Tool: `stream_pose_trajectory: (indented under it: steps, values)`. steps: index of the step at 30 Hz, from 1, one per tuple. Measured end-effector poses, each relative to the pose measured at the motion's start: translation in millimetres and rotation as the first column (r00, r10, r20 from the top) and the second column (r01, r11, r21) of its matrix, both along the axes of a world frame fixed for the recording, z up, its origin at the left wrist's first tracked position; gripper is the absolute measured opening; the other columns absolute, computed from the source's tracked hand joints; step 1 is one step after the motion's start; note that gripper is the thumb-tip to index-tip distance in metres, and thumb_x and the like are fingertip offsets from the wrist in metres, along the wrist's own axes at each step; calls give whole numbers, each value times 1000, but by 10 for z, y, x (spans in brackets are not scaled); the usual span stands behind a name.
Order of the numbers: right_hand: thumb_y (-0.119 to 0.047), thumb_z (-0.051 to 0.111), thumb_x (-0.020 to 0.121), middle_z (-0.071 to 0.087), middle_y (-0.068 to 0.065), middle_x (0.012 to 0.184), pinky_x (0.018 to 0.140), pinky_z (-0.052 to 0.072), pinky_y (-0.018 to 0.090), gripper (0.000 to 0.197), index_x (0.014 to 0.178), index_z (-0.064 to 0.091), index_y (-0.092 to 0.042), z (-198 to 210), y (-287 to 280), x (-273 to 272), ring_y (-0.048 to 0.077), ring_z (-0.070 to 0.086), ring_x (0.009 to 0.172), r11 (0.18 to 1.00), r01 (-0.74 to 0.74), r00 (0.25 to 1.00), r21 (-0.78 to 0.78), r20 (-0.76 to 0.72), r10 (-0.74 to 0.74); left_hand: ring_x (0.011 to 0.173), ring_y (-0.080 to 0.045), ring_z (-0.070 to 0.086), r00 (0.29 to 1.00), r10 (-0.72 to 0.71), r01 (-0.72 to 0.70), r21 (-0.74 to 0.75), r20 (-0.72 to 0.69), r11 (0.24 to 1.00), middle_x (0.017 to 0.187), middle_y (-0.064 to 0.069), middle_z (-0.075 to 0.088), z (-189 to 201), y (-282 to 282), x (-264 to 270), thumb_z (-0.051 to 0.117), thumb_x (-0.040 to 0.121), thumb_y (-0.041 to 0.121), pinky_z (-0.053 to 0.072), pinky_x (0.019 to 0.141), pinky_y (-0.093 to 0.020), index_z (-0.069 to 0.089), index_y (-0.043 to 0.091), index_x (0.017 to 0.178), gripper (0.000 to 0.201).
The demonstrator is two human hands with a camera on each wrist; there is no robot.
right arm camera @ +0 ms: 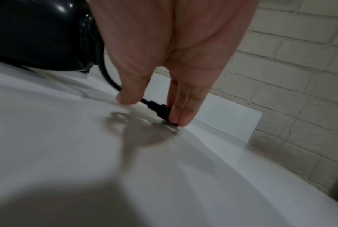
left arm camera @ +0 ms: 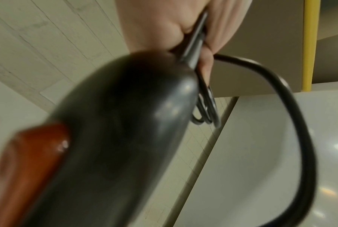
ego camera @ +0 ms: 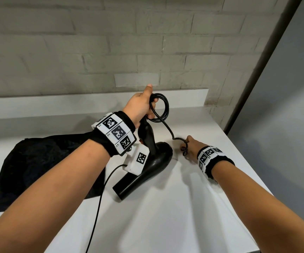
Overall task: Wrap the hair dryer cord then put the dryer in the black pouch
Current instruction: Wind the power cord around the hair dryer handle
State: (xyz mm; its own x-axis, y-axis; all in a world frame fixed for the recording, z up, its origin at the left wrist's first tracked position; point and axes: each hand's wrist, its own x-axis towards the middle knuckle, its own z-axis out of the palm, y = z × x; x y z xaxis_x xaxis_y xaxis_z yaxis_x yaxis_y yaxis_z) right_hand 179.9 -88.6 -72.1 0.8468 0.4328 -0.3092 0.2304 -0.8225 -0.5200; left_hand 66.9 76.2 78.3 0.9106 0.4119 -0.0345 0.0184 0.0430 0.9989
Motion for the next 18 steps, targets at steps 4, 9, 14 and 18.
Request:
stream_pose_trajectory:
  steps: [4, 9, 14, 18]
  values:
    - [-36, 41, 83, 54, 7, 76, 69, 42, 24, 15, 78, 49, -24, 102, 23, 29, 20, 49, 70, 985, 27, 996, 169, 80, -41, 30, -6, 27, 1000, -4, 5, -49, 19, 999, 56, -1, 33, 15, -26, -9, 32, 98, 42, 25, 34, -15, 47, 10, 65, 47]
    - [-3, 40, 88, 59, 20, 87, 65, 40, 29, 15, 81, 46, -15, 333, -9, 71, 32, 57, 79, 911, 82, 966, 405, 194, -173, 26, -5, 24, 999, 2, 2, -72, 45, 997, 58, -3, 28, 26, -49, -17, 31, 98, 39, 24, 34, -14, 44, 9, 66, 46]
    - [3, 54, 82, 58, 2, 70, 65, 43, 27, 26, 72, 48, -21, 598, 60, -41, 11, 58, 61, 767, -4, 949, 642, 244, -199, 40, -12, 30, 1000, 6, -6, -3, 11, 1000, 54, -1, 35, 7, -24, -5, 33, 98, 41, 26, 34, -14, 48, 10, 66, 47]
    - [8, 46, 84, 57, 1, 74, 50, 44, 11, 32, 72, 43, -22, 965, 153, -301, -4, 56, 49, 442, -107, 944, 891, 230, -236, 46, -14, 29, 1000, 0, 0, 10, 13, 1000, 52, 0, 36, 15, -29, -11, 32, 98, 40, 26, 34, -14, 49, 10, 64, 48]
